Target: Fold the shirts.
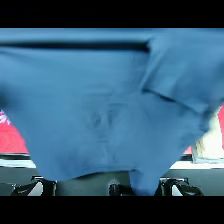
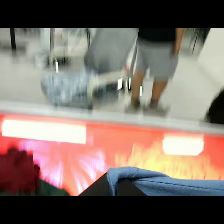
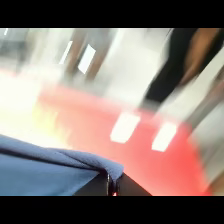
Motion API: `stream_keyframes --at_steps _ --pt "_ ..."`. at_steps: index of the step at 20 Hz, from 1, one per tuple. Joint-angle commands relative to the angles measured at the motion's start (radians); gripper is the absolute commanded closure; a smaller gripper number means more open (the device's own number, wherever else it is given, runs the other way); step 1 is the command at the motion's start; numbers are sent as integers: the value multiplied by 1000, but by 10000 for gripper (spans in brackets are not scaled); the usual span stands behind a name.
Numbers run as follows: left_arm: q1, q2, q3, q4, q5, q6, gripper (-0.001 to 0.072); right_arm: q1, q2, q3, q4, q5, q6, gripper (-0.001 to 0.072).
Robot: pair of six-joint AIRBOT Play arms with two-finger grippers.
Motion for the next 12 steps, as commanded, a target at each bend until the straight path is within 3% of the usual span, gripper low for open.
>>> stream_keyframes --at_steps 1,3,6,9,12 --pt "0 -171 -211 14 -87 71 679 0 -305 -48 69 272 -32 668" --pt "-2 -311 -336 13 -31 107 679 0 -502 -132 129 189 -44 668" --pt "-2 -554 -345 -15 105 127 679 0 -746 -143 260 -38 -14 668" --pt "-2 -746 -250 -156 224 127 679 0 -883 -143 439 -269 -14 668" --pt "-2 -855 -148 -252 246 161 679 0 -923 -143 472 -366 -20 668"
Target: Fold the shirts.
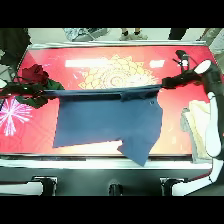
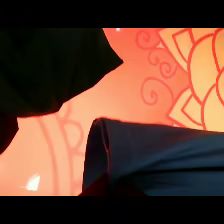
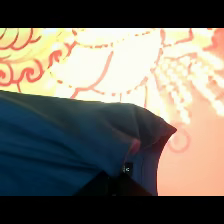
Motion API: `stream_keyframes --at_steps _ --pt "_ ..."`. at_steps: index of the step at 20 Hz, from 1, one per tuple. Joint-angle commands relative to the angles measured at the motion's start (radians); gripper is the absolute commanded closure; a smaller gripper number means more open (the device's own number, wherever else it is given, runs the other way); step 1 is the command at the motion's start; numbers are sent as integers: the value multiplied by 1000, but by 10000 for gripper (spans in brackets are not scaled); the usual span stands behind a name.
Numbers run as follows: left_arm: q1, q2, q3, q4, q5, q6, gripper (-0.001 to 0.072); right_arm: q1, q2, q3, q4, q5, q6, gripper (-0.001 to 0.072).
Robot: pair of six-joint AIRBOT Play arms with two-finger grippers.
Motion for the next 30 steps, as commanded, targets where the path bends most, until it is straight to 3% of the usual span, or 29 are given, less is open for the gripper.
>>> stream_keyframes --at_steps 1,4,8,11,17,18,20,21,24,26,28,30 --pt "0 -132 90 -113 60 44 679 -5 -71 -3 102 -143 -29 667" --pt "16 -127 123 -108 -9 65 679 -20 -16 -3 37 -2 -99 667" --pt "9 -166 102 -90 -262 65 679 -3 -21 -23 -144 239 -91 667" --pt "3 -192 79 -27 -376 63 679 0 -45 -64 -161 250 -65 667" --pt "-5 -197 -16 2 -394 20 678 0 -74 -64 -145 250 -3 666" --pt "-8 -200 -18 -11 -394 21 642 0 -74 -64 -127 250 -4 655" --pt "-2 -190 -3 -26 -398 19 397 -3 -64 -56 -86 262 -7 353" --pt "9 -179 14 -25 -410 19 325 -13 -47 -47 -89 299 -27 297" --pt "70 -127 50 -15 -489 -17 298 -89 48 -43 -148 420 -32 269" --pt "108 -74 15 52 -528 -41 298 -148 96 -44 -187 501 -32 323" --pt "129 6 -124 123 -531 -39 298 -179 139 -84 -244 558 -63 328" --pt "132 99 -346 140 -471 -13 301 -179 193 -196 -288 530 -77 328"
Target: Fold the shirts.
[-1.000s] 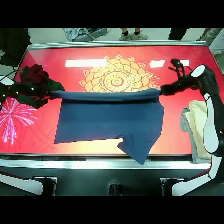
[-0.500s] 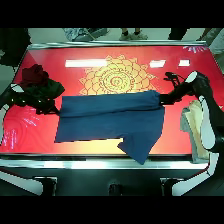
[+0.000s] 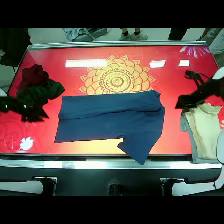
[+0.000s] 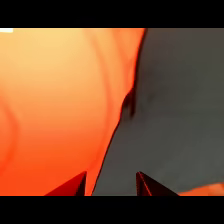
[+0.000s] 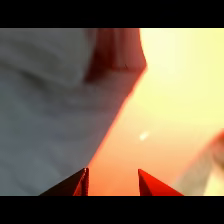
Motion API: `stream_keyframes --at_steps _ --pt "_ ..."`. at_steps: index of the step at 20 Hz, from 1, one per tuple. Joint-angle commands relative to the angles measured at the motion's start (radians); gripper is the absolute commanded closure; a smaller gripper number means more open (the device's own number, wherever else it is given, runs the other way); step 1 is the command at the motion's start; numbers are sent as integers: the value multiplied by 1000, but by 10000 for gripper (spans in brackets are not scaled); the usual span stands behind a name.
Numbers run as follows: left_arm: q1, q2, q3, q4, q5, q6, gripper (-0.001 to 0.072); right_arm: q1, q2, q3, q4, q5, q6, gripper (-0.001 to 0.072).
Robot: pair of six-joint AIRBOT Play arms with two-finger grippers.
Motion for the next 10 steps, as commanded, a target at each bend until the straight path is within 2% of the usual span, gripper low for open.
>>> stream_keyframes --at_steps 1,3,5,10 --pt "20 157 -326 60 92 32 313 -25 89 -156 -68 10 -27 328" --pt "20 235 -503 55 199 51 313 -25 122 -263 -51 -35 -51 328" --pt "20 265 -578 8 286 78 313 -25 133 -316 -50 -45 -74 329" --pt "11 249 -584 -99 340 103 312 -25 133 -325 -48 -49 -84 328"
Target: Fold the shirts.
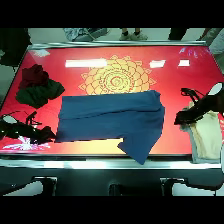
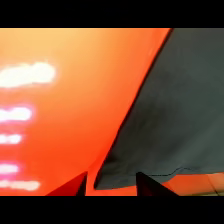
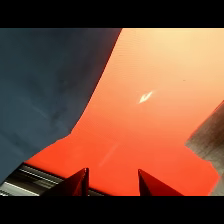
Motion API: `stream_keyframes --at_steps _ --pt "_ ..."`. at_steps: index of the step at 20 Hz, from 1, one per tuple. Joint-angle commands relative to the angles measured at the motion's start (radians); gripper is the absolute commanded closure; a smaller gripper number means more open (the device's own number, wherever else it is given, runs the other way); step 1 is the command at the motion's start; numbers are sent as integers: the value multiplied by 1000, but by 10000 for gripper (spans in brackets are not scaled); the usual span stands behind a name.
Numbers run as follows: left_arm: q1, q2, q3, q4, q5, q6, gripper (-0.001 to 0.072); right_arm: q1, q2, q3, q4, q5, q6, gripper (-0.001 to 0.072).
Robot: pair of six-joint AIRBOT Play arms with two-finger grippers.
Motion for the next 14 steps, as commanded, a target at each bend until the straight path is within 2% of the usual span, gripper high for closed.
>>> stream_keyframes --at_steps 1,3,4,5,6,7,8,9,14 --pt "-15 -6 -38 -43 80 6 312 -2 7 -22 -2 -5 -16 328" --pt "-31 -12 -38 -63 111 -1 329 -2 7 -23 -1 7 -16 328" --pt "-40 -12 -38 -73 119 -1 410 -2 15 -39 4 9 -16 327" --pt "-46 -13 -38 -72 120 -2 564 -2 32 -74 16 -2 -16 327" --pt "-51 -13 -38 -73 120 -1 603 -2 59 -133 36 -27 -22 324" --pt "-53 -12 -38 -73 119 -1 680 -2 94 -209 71 -62 -32 290" --pt "-53 -12 -38 -76 119 -2 678 -2 126 -286 118 -95 -53 244" --pt "-53 -12 -37 -76 119 -1 679 -2 154 -369 171 -130 -74 236" --pt "-53 -9 -37 -76 115 7 679 -2 180 -616 352 -306 -124 248"
